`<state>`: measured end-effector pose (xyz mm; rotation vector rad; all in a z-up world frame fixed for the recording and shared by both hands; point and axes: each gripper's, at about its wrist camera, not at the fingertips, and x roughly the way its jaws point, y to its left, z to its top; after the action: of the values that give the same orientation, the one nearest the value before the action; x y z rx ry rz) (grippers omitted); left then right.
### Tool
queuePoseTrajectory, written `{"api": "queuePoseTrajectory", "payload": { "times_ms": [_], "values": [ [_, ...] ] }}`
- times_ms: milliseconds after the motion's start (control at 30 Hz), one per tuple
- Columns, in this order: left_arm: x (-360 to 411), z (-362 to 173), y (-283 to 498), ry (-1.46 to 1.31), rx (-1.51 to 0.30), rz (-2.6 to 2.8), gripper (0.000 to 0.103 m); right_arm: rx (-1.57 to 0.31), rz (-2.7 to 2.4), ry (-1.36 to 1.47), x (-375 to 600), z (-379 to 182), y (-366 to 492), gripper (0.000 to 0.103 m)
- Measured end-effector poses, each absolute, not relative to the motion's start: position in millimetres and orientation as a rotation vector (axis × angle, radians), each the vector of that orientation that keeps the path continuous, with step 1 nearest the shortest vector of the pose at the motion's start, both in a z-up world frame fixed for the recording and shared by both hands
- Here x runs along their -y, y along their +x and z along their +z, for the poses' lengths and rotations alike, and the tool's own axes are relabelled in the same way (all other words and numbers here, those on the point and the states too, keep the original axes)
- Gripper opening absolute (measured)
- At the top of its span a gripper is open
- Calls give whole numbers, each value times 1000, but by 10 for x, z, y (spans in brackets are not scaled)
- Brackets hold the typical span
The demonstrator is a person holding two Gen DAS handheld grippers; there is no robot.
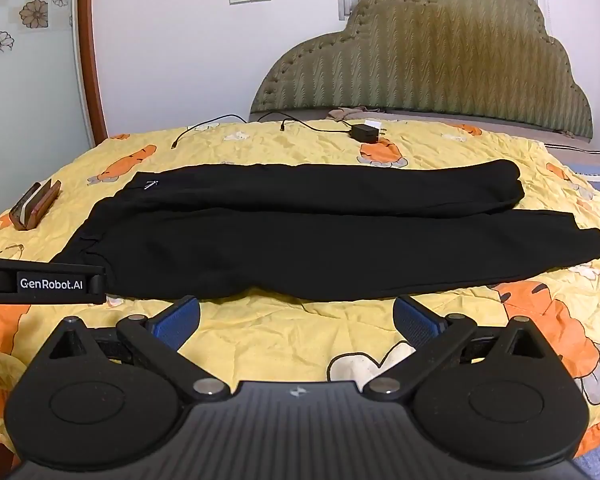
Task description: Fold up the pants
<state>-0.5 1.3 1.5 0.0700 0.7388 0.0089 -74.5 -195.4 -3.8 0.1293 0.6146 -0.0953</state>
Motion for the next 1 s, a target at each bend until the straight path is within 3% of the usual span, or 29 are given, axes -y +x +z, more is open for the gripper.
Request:
{"api": "queuePoseTrajectory", "payload": {
  "times_ms": [1000],
  "values": [
    [-44, -51, 19, 77, -751, 13, 103, -608, -59, 109, 1899, -62, -759, 103]
  ]
}}
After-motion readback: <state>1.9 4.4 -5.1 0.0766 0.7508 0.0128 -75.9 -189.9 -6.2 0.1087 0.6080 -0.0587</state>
